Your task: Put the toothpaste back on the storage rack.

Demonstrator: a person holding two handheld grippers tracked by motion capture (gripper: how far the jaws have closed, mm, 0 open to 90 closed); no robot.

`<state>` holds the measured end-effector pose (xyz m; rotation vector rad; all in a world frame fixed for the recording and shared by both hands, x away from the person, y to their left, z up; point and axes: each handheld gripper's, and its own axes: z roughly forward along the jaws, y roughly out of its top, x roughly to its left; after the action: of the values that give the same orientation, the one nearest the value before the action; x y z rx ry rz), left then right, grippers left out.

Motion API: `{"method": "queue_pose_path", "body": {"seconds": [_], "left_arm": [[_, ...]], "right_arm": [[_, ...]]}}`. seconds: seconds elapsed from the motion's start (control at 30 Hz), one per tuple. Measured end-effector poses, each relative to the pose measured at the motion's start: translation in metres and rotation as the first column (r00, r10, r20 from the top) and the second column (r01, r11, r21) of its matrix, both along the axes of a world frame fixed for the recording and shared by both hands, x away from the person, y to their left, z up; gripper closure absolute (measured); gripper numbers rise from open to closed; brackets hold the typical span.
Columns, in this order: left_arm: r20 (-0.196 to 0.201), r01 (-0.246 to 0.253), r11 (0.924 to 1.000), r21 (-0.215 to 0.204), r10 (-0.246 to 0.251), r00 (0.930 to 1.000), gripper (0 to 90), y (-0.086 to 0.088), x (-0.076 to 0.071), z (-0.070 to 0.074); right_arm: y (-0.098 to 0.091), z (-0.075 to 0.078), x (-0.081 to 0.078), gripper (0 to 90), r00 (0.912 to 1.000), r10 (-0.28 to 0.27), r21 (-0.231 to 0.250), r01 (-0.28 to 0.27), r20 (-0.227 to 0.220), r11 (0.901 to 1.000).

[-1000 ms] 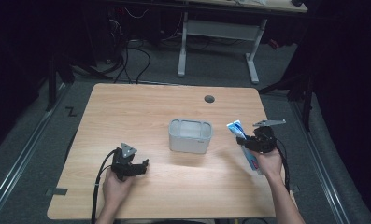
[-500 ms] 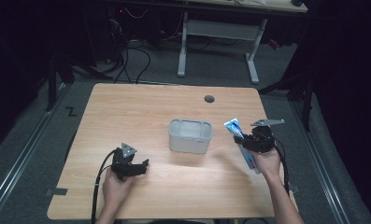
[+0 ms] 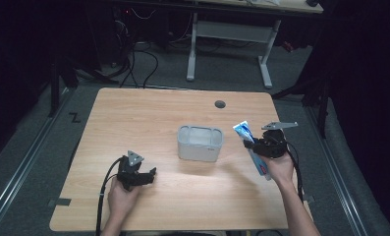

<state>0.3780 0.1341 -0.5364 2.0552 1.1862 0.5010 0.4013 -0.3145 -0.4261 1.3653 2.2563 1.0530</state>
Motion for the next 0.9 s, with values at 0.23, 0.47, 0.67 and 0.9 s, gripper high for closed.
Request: {"method": "queue_pose_path", "body": {"seconds": [0.23, 0.47, 0.67, 0.9], "left_arm": [[0.0, 0.0, 1.0, 0.0, 0.0, 1.0, 20.0, 0.0, 0.0, 0.0], [0.0, 0.0, 1.0, 0.0, 0.0, 1.0, 20.0, 0.0, 0.0, 0.0], [0.0, -0.006, 1.0, -0.004, 0.006, 1.0, 20.8, 0.001, 0.001, 0.0], [0.0, -0.008, 1.0, -0.004, 0.008, 1.0, 21.1, 0.001, 0.001, 0.0]], "right_arm": [[0.01, 0.005, 0.001, 71.6, 0.9996, 0.024, 0.021, -0.025, 0.016, 0.9995], [0.021, 0.014, -0.005, 71.7, 0.997, 0.069, 0.038, -0.07, 0.035, 0.9968], [0.025, 0.019, -0.003, 71.7, 0.9962, 0.078, 0.039, -0.08, 0.039, 0.996], [0.036, 0.029, -0.009, 71.7, 0.9911, 0.112, 0.042, -0.115, 0.072, 0.9925]]}}
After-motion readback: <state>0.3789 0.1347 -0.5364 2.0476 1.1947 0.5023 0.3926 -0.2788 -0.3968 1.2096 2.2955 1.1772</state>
